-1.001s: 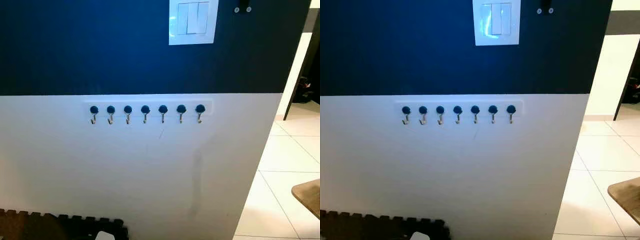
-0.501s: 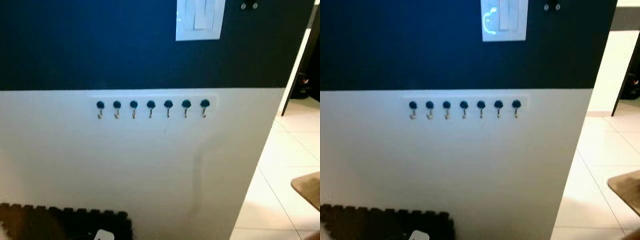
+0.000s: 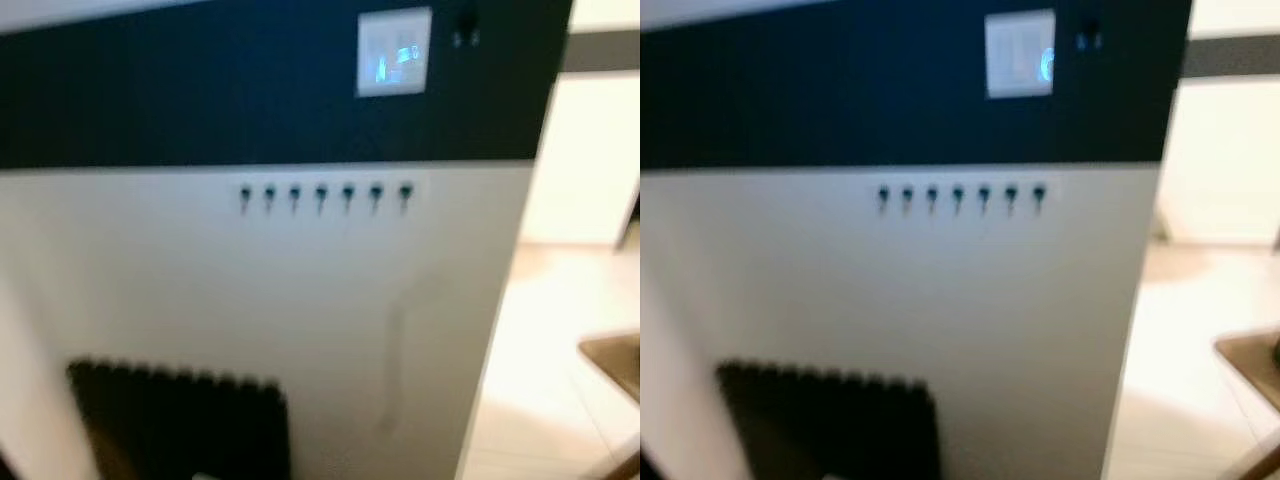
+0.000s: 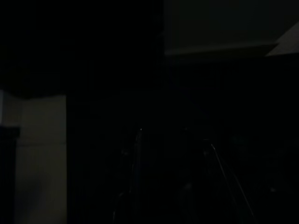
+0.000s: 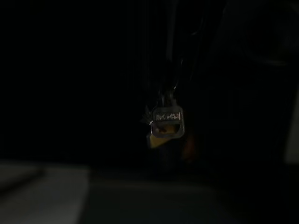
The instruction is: Hang keys on a hook
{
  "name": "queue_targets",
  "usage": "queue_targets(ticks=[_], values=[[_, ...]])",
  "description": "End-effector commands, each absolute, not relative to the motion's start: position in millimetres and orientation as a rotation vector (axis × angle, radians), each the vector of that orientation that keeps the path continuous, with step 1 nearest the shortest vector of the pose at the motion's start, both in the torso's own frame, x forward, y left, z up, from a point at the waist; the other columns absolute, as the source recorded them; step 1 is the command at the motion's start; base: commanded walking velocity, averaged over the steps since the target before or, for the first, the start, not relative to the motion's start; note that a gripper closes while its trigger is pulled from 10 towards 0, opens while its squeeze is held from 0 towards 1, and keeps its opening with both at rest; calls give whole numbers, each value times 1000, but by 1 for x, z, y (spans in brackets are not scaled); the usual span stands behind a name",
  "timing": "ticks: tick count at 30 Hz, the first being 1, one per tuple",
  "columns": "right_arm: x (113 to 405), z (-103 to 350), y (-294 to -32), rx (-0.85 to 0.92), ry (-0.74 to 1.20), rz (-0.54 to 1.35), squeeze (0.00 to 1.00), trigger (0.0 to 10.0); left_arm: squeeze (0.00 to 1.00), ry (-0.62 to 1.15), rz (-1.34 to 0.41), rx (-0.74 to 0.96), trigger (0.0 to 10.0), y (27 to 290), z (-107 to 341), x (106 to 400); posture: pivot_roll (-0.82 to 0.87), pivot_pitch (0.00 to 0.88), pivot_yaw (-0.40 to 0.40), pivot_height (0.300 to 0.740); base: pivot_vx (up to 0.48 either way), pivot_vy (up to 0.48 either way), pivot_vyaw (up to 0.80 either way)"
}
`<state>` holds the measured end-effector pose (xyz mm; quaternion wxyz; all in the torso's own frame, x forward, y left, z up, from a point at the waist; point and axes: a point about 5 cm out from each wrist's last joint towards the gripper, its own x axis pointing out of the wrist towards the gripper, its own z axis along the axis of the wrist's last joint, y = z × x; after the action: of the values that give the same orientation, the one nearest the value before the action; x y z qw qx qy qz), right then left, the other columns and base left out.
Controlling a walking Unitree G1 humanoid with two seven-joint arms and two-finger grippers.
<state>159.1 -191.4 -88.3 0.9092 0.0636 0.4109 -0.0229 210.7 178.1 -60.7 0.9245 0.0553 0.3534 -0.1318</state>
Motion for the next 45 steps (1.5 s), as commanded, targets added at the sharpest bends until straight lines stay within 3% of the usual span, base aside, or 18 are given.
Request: queue_targets(ticks=[1,8,16,39,45], values=[[166,-86,-187,142,826,-45,0,10000,0,742,-263,129,10000,185,-62,208,44,16,60,740,0,0,0],[165,-86,-187,148,827,-51,0,10000,0,749,-296,167,10000,185,-62,208,44,18,64,740,0,0,0],[164,-86,-188,148,826,-54,0,10000,0,750,-291,179,10000,184,-62,209,44,24,62,740,0,-472,0],[178,-80,-186,156,781,-40,0,10000,0,762,-234,170,10000,189,-63,208,42,25,54,740,0,0,0],[174,-82,-186,154,793,-40,0,10000,0,757,-256,147,10000,185,-63,208,41,24,54,740,0,440,0]])
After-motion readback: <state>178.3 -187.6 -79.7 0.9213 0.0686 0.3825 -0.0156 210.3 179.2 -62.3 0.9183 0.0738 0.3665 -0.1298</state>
